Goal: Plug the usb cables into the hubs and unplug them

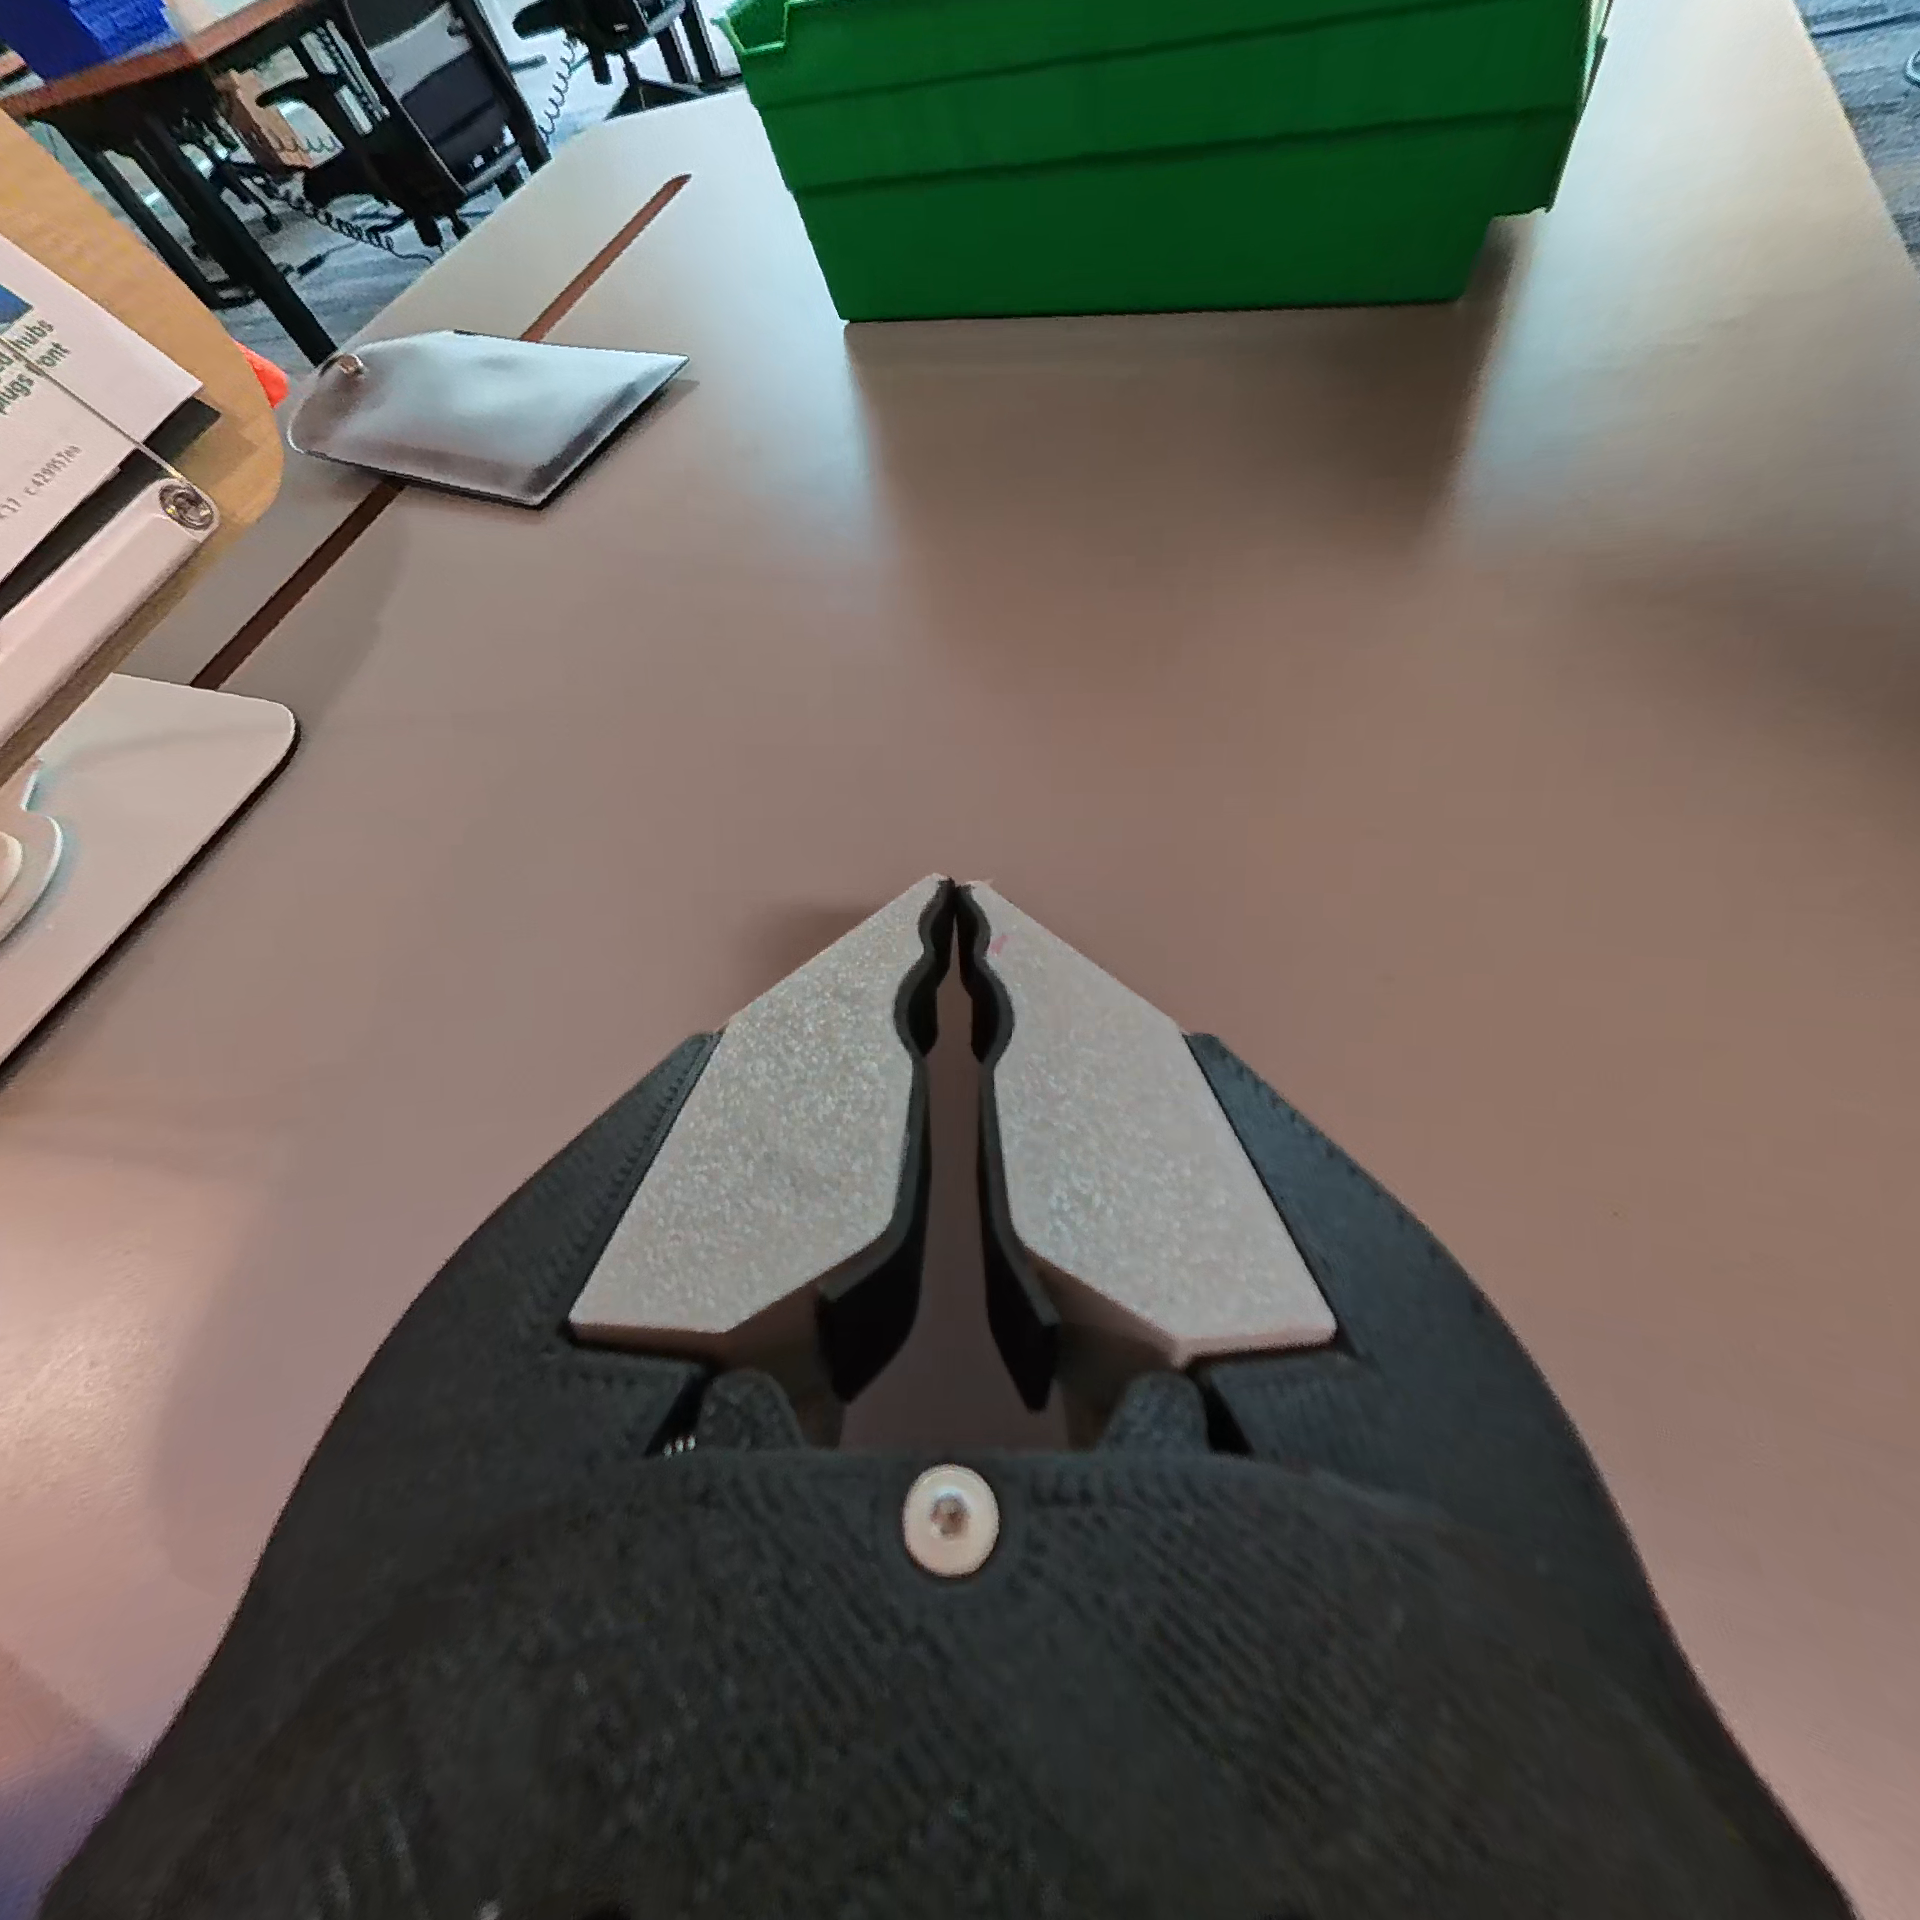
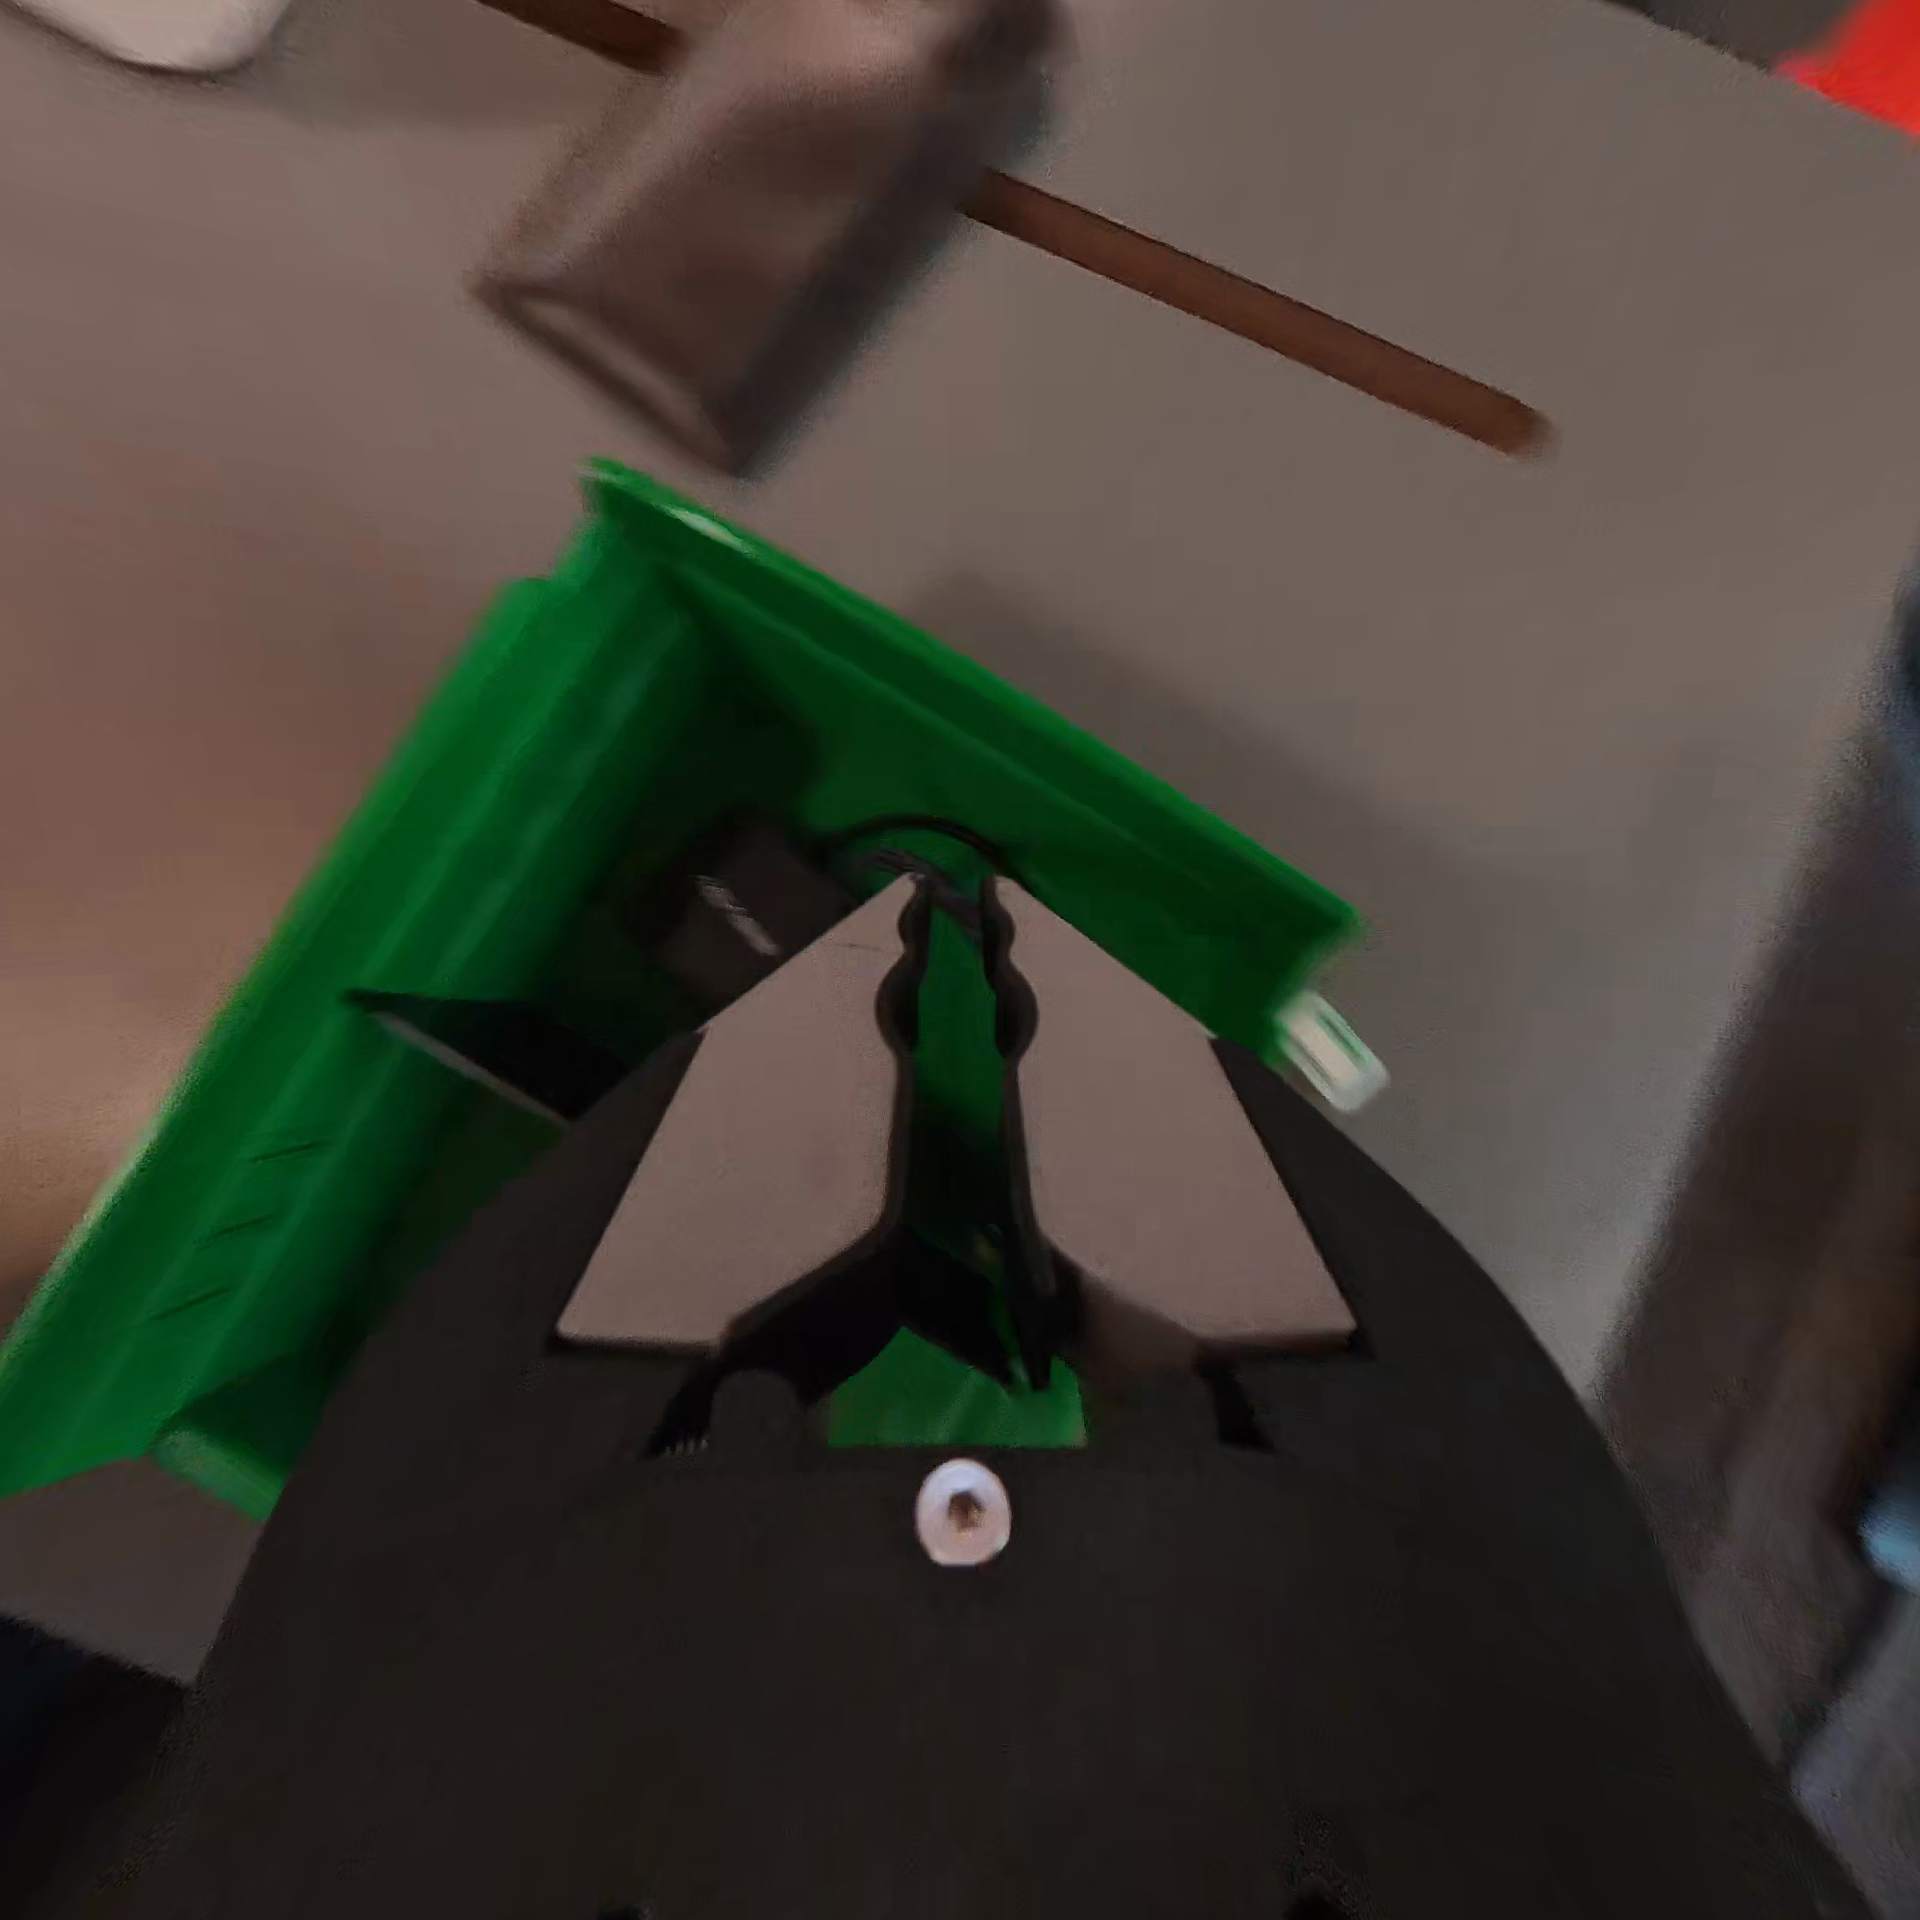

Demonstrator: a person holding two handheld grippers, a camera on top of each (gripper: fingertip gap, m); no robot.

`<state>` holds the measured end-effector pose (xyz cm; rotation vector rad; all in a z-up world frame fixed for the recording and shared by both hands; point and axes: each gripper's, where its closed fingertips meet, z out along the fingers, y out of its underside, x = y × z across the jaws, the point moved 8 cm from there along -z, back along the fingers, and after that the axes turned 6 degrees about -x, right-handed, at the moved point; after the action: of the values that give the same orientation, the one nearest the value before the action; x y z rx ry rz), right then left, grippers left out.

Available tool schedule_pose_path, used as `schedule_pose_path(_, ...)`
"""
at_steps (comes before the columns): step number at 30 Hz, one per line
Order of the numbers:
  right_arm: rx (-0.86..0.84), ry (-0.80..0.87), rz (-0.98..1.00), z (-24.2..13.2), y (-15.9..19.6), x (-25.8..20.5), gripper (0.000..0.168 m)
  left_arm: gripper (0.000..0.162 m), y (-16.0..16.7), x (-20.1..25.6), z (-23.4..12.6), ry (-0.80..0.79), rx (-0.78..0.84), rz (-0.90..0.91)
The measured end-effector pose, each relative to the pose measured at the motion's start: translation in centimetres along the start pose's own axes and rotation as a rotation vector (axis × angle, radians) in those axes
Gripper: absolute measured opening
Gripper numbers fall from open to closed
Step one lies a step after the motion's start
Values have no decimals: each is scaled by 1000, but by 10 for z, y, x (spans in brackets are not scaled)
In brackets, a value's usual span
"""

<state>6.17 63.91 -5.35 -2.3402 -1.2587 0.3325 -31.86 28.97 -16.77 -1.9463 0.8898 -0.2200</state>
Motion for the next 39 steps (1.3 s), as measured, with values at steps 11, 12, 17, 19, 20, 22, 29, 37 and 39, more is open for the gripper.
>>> schedule_pose_path(11, -129, 117, 172, 26, 20, 23, 0, 0, -1, 1, 1, 5, 5, -2)
schedule_pose_path(12, -124, 129, 187, 27, 20, 25, 0, 0, -1, 0, 0, 4, 8, -8)
schedule_pose_path(17, -31, 242, 165, 8, 12, 35, 0, 0, -1, 0, 0, 5, 5, -4)
schedule_pose_path(19, 71, 104, 136, -4, 5, 25, 0, 0, 0, 1, 1, 6, -3, 6)
schedule_pose_path(20, 98, 10, 124, -8, 4, 18, 0, 0, -1, 2, 1, 7, -7, 12)
schedule_pose_path(22, 79, -112, 136, -8, 7, 10, 0, 0, -1, 4, 2, 8, -15, 24)
schedule_pose_path(29, 6, -120, 210, 17, 26, 22, 0, 0, -1, 2, 2, 7, -5, 11)
schedule_pose_path(37, 90, -80, 221, 14, 26, 33, 0, 0, -1, 1, 1, 11, -1, 1)
schedule_pose_path(39, 178, -171, 197, 2, 20, 26, 0, 0, -1, 2, 1, 11, -5, 7)
